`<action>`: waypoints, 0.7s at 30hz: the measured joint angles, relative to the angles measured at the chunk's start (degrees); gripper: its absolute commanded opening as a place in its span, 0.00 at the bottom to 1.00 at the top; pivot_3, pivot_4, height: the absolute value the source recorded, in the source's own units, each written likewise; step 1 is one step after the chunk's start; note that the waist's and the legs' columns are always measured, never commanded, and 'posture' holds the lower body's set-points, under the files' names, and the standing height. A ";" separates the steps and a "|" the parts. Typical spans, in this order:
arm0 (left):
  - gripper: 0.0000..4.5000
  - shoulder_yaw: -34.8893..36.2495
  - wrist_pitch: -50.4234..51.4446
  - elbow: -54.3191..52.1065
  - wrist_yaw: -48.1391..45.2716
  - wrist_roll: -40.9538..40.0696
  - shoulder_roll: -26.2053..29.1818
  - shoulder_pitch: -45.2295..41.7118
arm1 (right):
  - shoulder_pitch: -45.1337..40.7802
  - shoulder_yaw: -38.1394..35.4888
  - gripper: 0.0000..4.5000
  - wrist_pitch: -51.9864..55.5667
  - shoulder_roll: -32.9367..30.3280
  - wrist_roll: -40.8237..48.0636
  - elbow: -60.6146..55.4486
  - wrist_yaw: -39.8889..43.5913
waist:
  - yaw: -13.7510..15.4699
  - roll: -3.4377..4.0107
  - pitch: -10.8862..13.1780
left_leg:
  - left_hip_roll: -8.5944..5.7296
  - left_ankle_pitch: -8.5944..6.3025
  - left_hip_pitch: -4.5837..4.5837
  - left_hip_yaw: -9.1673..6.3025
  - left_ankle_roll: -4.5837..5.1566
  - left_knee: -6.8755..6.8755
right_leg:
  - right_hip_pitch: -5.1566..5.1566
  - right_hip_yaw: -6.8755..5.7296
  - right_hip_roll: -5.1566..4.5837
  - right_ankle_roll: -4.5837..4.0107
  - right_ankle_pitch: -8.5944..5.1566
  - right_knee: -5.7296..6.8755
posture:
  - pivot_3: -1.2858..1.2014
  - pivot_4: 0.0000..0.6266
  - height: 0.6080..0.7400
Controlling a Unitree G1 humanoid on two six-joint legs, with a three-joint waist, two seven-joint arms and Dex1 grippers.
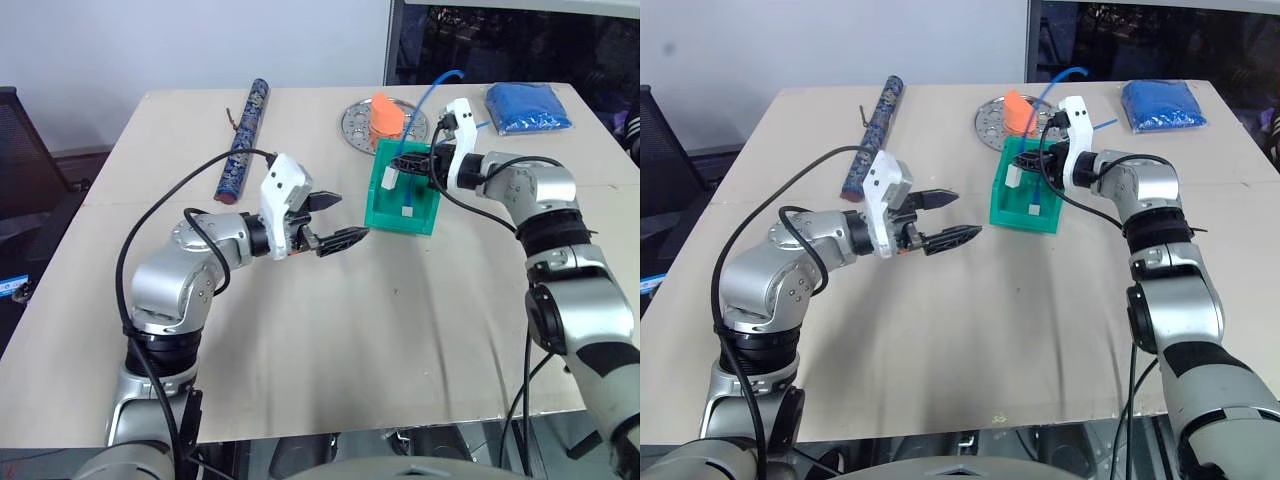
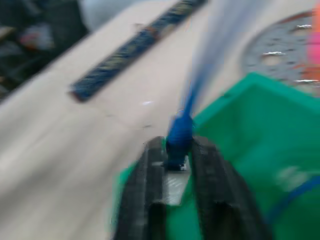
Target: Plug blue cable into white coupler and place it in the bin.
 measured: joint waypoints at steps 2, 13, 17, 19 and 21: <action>1.00 0.04 1.65 -1.20 2.17 -0.67 -0.29 0.05 | -1.09 -0.62 0.61 -3.79 0.18 -1.46 4.73 -1.94 | -0.05 0.00 0.00 | -0.01 0.09 0.00 0.01 -0.15 -0.03 | 0.00 0.02 -0.01 0.00 0.00 0.00 | 0.52 0.24 1.00; 1.00 0.81 -7.72 -6.18 8.21 4.30 5.20 15.82 | 18.31 -5.44 0.99 -13.88 -12.20 -0.51 -15.92 11.76 | 0.01 0.03 -0.03 | 0.03 0.07 0.03 0.02 -0.16 -0.37 | 0.02 0.02 -0.28 0.01 -0.01 -0.32 | 0.52 0.24 1.00; 1.00 4.86 -14.84 -5.16 9.20 6.34 4.28 28.73 | 37.31 -9.79 0.99 -13.91 -17.19 2.35 -27.92 15.51 | 0.45 0.05 -0.01 | 0.05 -0.04 -0.06 0.05 0.04 -0.54 | -0.06 0.01 -0.35 0.01 -0.01 -0.51 | 0.52 0.24 1.00; 1.00 5.53 -18.67 -5.31 8.99 6.25 2.95 32.41 | 44.77 -11.01 0.99 -14.98 -17.59 3.54 -31.58 17.61 | 0.61 0.07 -0.02 | 0.09 -0.08 0.08 0.10 0.10 -0.54 | 0.04 0.03 -0.38 0.01 -0.01 -0.52 | 0.52 0.24 1.00; 1.00 4.84 -22.49 -5.28 8.35 6.84 2.37 35.57 | 51.24 -12.25 0.99 -17.21 -17.64 4.63 -34.38 19.40 | 0.79 0.11 -0.04 | 0.11 -0.08 0.14 0.13 0.09 -0.53 | 0.07 0.05 -0.37 -0.02 0.01 -0.55 | 0.52 0.24 1.00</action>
